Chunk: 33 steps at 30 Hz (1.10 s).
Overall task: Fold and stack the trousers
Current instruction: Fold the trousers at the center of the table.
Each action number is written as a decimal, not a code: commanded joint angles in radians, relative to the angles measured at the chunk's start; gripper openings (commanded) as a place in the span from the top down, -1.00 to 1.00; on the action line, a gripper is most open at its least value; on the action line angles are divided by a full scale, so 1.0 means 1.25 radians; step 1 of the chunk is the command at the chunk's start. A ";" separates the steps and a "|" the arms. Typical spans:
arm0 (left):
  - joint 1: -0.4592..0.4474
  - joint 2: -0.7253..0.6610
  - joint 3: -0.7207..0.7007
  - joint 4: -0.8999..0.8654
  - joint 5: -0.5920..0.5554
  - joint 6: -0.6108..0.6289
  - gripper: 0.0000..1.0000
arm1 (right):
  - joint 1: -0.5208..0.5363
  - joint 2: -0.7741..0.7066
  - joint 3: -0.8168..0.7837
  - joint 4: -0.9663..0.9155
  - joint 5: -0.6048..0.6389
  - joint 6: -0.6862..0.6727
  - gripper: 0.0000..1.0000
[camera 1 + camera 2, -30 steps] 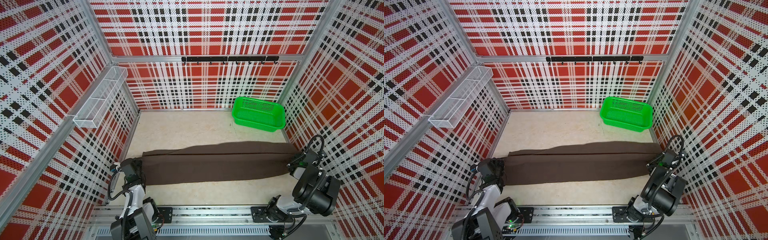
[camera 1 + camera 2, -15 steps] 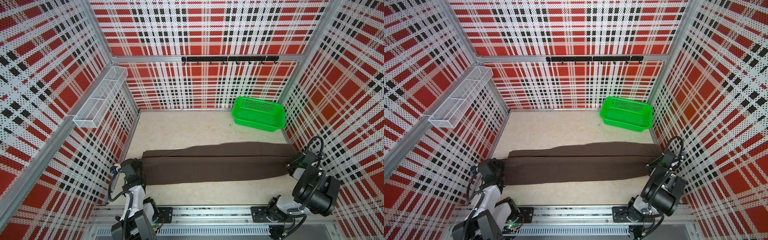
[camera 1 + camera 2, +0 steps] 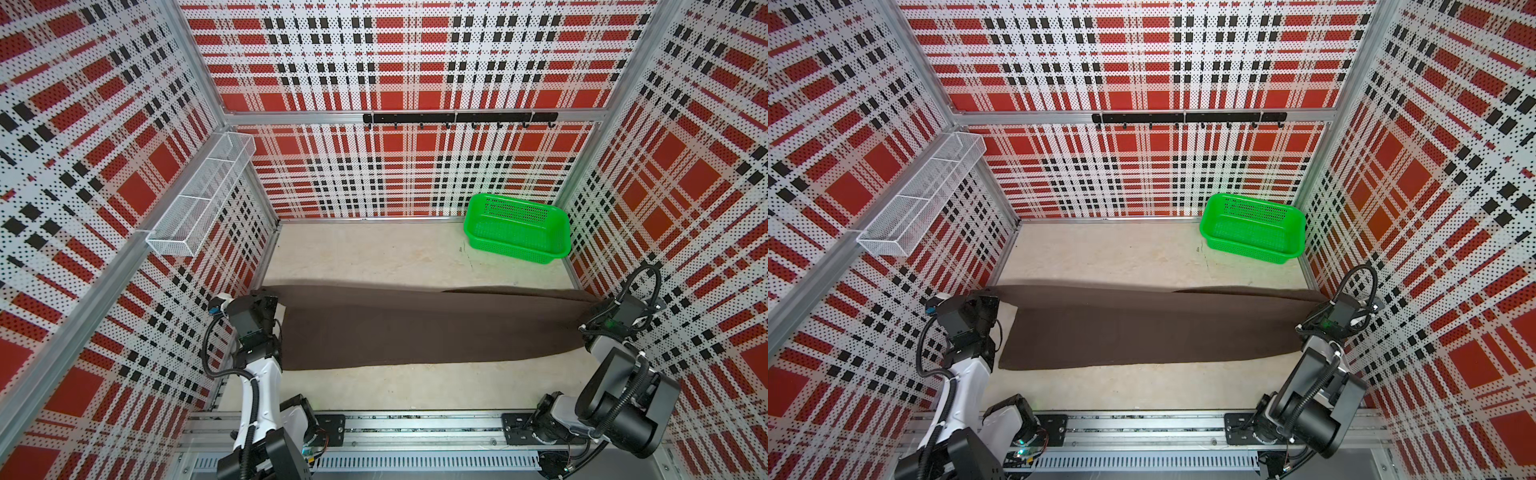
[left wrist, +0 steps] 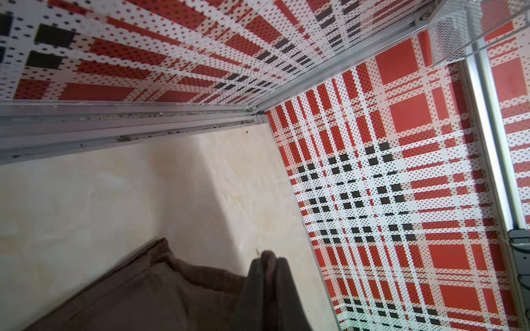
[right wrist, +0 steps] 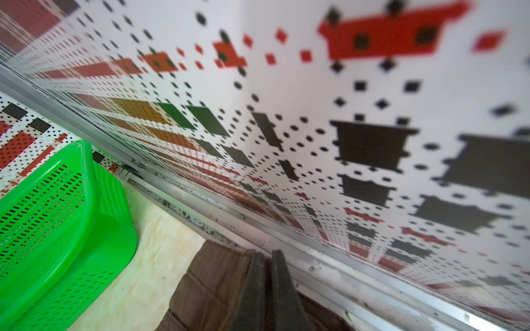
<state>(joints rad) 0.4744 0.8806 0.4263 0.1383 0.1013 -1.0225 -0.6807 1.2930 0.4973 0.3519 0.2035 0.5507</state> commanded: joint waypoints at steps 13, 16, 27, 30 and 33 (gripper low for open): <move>0.006 -0.046 -0.152 -0.039 -0.091 0.006 1.00 | -0.020 0.064 -0.047 0.048 0.109 -0.085 0.99; 0.007 -0.050 -0.168 -0.043 -0.094 0.003 1.00 | -0.019 0.056 -0.049 0.045 0.114 -0.085 0.90; 0.012 -0.050 -0.141 -0.079 -0.091 0.006 -0.01 | -0.019 0.023 -0.051 0.016 0.149 -0.061 0.25; 0.015 -0.044 -0.095 -0.118 -0.089 0.029 -0.35 | -0.019 -0.006 -0.061 0.016 0.160 -0.045 0.10; 0.017 -0.040 -0.031 -0.167 -0.090 0.064 -0.48 | -0.019 -0.040 -0.037 -0.027 0.151 -0.030 -0.14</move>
<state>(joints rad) 0.4881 0.8310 0.3050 -0.0185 -0.0036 -0.9974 -0.6971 1.2915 0.4370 0.3481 0.3737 0.4904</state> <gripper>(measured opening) 0.730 0.546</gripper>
